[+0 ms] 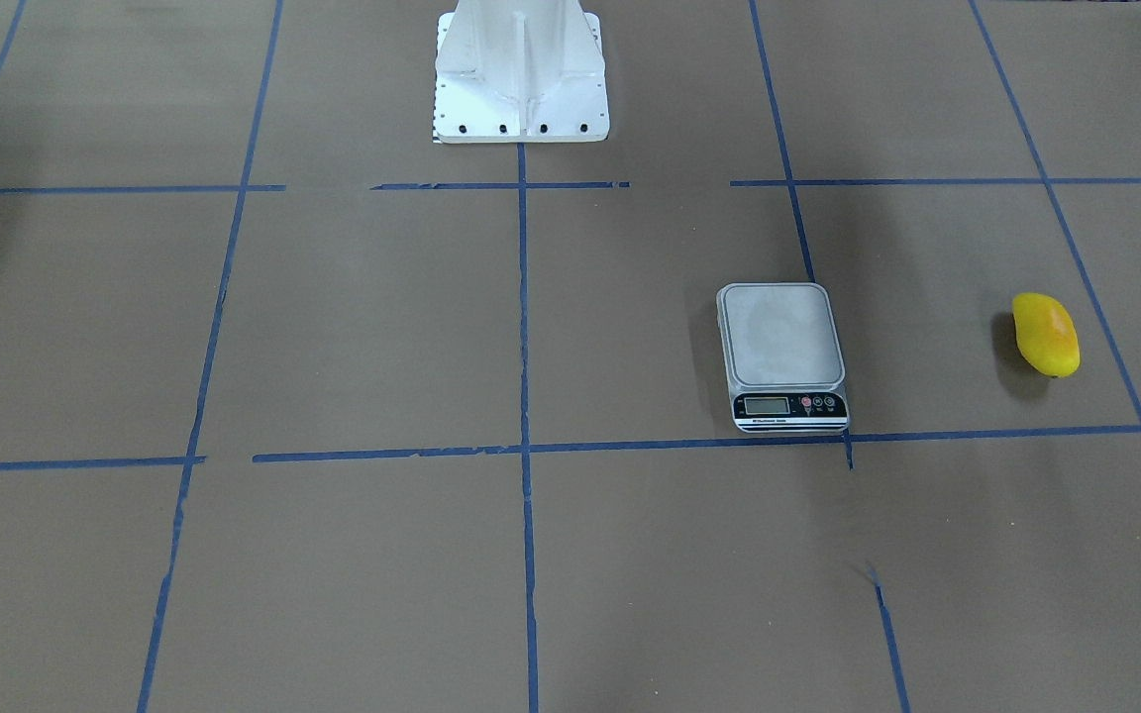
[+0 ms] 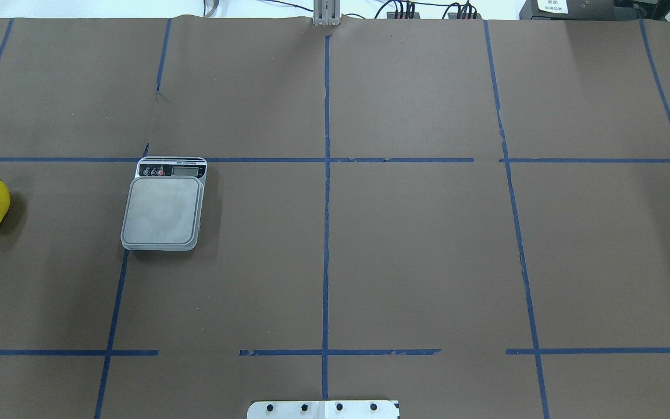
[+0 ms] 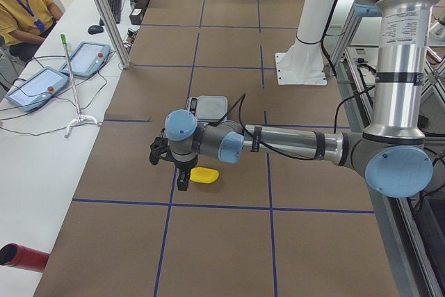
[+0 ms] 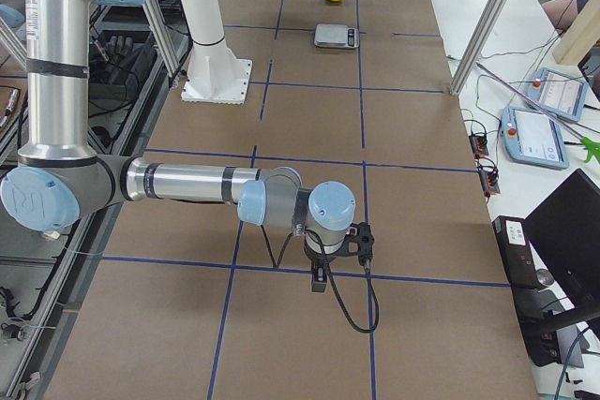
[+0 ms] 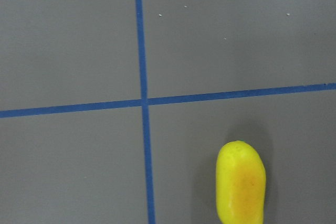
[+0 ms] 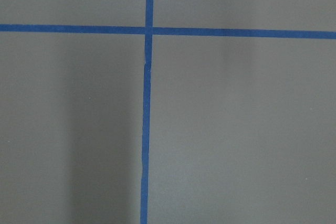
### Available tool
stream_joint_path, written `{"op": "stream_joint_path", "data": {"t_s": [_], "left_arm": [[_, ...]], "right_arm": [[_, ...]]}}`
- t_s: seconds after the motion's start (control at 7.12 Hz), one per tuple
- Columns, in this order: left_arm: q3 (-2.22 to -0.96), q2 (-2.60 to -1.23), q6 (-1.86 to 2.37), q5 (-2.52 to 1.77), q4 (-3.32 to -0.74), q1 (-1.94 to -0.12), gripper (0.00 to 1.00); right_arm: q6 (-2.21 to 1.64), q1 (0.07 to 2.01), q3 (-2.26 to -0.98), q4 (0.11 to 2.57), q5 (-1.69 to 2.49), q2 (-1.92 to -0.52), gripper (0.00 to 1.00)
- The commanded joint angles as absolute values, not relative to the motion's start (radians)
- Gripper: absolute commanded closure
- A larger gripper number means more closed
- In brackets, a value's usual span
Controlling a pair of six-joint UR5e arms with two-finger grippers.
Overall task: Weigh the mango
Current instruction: 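Move the left gripper down toward the yellow mango, then close the left gripper around the yellow mango and lift it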
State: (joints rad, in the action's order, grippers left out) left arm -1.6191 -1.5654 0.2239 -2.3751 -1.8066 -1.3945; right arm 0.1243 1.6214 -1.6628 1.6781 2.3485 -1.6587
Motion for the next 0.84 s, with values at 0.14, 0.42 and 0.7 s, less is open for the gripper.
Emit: {"op": "stream_joint_path", "data": {"t_s": [0.14,0.42,0.7], "left_arm": [[-1.508,-1.572,0.413,-2.362,-1.976,-1.202,0.00],[-1.464,-1.598,0.414,-2.338,-1.982,-1.169,0.00],[-1.405,-1.623,0.413,-2.338,-2.025,-1.132,0.00]], "right_arm": [[0.124,1.621,-1.663,1.678,2.349,-1.660,0.00],[0.124,1.621,-1.663,1.678,2.349,-1.660,0.00],[0.124,1.621,-1.663,1.678,2.349,-1.660,0.00]]}}
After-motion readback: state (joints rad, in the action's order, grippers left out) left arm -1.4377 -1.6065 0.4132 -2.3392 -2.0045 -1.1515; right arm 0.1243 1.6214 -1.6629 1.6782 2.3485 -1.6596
